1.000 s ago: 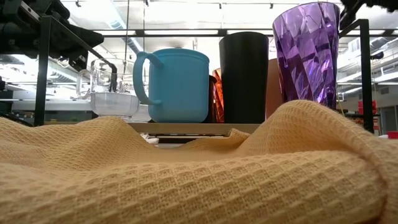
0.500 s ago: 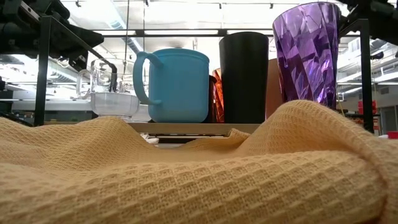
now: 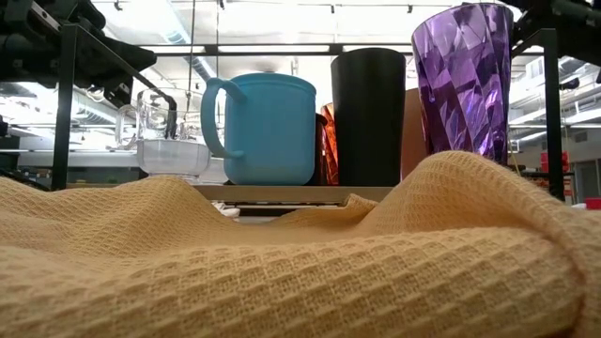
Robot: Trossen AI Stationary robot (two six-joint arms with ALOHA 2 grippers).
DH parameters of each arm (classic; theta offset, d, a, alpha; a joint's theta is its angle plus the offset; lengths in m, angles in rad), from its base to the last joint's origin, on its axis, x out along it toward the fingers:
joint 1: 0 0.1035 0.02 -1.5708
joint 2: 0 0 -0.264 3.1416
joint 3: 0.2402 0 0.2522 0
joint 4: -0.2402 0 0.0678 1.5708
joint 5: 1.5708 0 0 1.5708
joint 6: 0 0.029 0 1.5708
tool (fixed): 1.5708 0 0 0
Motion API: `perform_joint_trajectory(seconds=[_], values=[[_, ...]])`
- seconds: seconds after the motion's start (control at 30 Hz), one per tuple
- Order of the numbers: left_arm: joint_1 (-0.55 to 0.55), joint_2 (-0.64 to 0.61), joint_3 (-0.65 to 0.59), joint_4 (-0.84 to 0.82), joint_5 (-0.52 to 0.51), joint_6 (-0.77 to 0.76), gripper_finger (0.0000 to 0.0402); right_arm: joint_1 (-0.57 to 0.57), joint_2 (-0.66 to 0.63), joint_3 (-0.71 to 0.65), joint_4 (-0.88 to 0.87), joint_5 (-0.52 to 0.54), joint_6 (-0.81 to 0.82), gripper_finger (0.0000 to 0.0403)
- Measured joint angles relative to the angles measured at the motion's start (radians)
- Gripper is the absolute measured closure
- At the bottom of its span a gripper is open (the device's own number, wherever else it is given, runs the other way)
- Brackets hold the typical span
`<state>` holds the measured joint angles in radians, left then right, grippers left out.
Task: Stack small to large cups/mugs on shelf
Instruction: Return to Home Position
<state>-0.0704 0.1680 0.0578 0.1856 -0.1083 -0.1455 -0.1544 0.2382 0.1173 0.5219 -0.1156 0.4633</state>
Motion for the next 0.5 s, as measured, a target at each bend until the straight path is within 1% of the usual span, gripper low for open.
perform_joint_trajectory(seconds=[0.23, 0.5], values=[[0.000, 0.000, 0.000, 0.000, 0.000, 0.000, 0.0381, 0.000, -0.024, 0.000, -0.007, -0.024, -0.035, 0.0281], [0.000, 0.000, 0.000, 0.000, 0.000, 0.000, 0.0367, 0.000, -0.137, 0.000, -0.018, -0.013, -0.070, 0.0300]])
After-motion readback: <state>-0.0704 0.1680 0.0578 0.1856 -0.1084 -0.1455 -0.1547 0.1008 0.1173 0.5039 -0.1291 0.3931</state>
